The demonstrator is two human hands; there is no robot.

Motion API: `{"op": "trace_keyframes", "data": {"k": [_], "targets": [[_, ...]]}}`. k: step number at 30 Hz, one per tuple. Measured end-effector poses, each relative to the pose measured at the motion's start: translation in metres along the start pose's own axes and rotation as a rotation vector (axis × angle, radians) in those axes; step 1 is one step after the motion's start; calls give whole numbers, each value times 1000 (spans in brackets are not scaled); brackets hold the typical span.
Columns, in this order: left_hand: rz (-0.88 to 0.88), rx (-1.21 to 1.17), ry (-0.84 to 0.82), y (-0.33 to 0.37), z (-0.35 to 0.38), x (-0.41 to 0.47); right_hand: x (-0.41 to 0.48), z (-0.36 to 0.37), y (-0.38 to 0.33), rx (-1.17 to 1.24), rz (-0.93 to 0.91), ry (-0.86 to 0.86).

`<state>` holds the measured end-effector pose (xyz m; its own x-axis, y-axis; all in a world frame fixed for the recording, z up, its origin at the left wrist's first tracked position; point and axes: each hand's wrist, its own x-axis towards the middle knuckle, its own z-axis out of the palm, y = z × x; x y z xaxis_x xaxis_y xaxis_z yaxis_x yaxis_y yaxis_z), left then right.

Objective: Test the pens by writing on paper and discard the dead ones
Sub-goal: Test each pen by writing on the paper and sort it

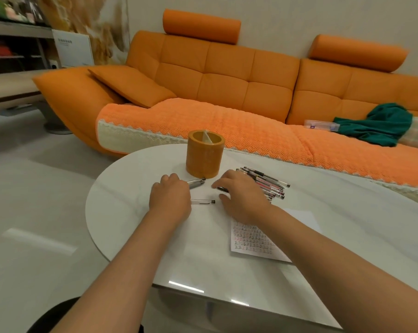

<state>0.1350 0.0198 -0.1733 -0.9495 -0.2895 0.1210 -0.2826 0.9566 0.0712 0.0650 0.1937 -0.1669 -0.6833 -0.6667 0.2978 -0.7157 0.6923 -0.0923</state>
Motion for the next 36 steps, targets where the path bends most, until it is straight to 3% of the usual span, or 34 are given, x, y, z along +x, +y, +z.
{"op": "trace_keyframes", "data": {"k": [7, 13, 23, 28, 36], "targets": [[141, -147, 46, 8, -10, -3, -5, 5, -14, 51, -78, -47], [185, -402, 75, 17, -19, -12, -24, -7, 3, 134, 19, -25], [300, -409, -49, 54, -20, -16, -84, -24, 53, 169, 255, 65], [368, -468, -58, 81, -16, -18, -101, -31, 61, 112, 243, 124], [448, -526, 7, 106, -5, -23, -115, -29, 67, 190, 184, 30]]}}
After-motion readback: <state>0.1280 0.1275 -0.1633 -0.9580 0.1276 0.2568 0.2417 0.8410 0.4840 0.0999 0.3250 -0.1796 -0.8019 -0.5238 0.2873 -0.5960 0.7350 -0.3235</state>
